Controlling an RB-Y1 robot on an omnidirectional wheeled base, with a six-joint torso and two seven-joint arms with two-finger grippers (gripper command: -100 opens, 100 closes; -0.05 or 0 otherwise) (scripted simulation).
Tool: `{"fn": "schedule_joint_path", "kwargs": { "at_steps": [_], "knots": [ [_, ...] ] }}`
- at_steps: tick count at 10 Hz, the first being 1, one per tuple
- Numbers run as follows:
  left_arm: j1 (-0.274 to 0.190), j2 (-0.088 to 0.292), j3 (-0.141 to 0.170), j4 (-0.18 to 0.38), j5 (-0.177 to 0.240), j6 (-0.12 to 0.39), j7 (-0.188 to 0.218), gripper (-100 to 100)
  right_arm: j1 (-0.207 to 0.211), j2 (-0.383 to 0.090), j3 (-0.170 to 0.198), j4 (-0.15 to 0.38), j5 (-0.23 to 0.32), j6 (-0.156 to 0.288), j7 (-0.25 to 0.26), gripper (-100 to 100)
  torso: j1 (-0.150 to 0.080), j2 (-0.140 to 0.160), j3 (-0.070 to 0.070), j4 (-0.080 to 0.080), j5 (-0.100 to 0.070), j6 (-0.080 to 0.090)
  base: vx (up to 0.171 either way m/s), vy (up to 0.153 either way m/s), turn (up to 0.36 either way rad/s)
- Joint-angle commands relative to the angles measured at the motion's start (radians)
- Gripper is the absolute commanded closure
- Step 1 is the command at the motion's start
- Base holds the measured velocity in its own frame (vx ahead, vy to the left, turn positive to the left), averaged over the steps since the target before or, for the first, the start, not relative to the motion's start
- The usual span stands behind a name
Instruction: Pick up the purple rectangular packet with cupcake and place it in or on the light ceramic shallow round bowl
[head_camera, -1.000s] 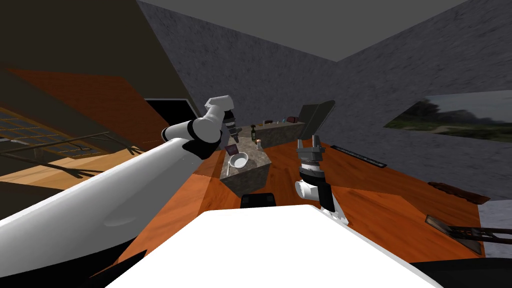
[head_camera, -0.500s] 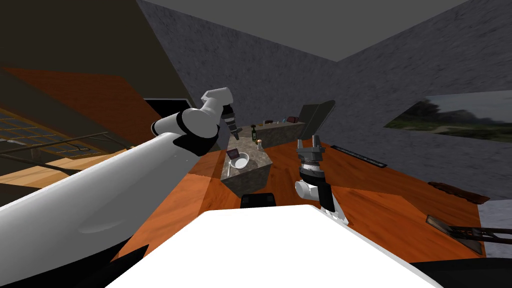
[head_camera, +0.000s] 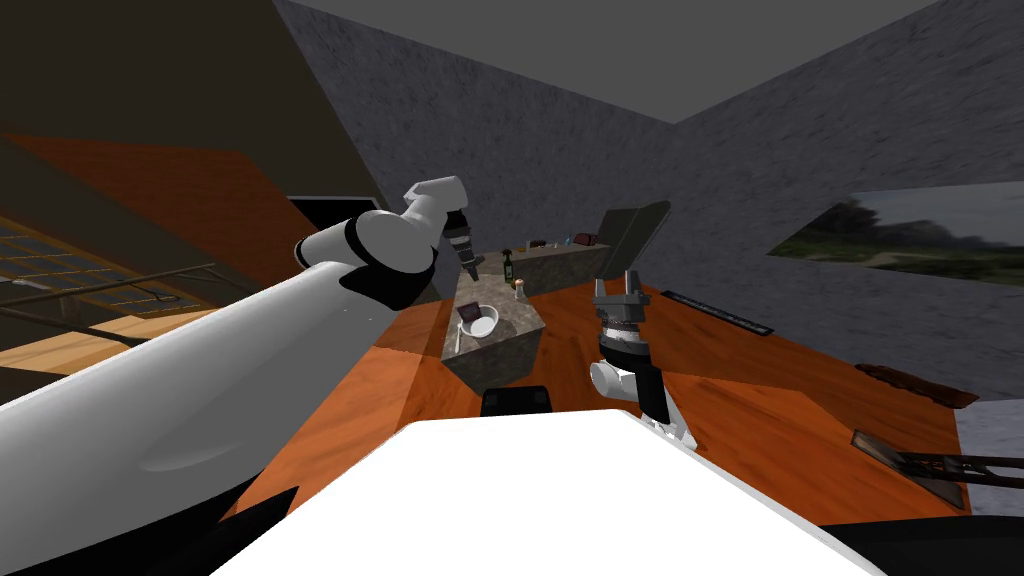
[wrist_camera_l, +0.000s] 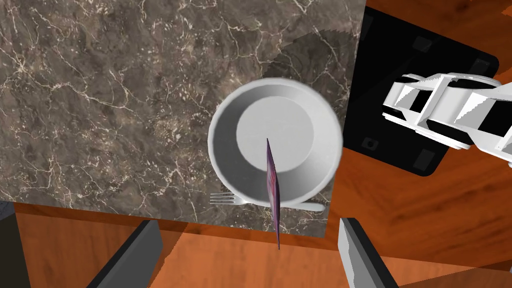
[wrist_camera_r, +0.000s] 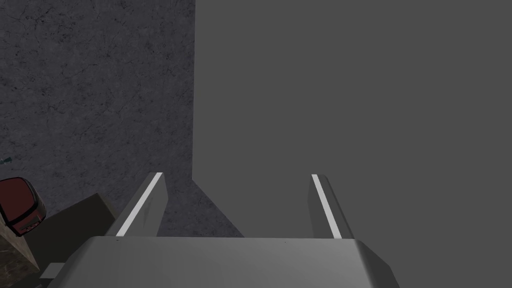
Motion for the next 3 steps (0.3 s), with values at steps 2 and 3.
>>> {"fn": "schedule_joint_path", "kwargs": {
  "at_steps": [2, 3],
  "knots": [
    [0.000, 0.000, 0.000, 0.000, 0.000, 0.000, 0.000, 0, 0.000, 0.000, 0.000, 0.000, 0.000, 0.000, 0.000, 0, 0.000, 0.000, 0.000, 0.000, 0.000, 0.000, 0.000, 0.000, 0.000],
    [0.000, 0.000, 0.000, 0.000, 0.000, 0.000, 0.000, 0, 0.000, 0.000, 0.000, 0.000, 0.000, 0.000, 0.000, 0, 0.000, 0.000, 0.000, 0.000, 0.000, 0.000, 0.000, 0.000, 0.000]
  ]
}}
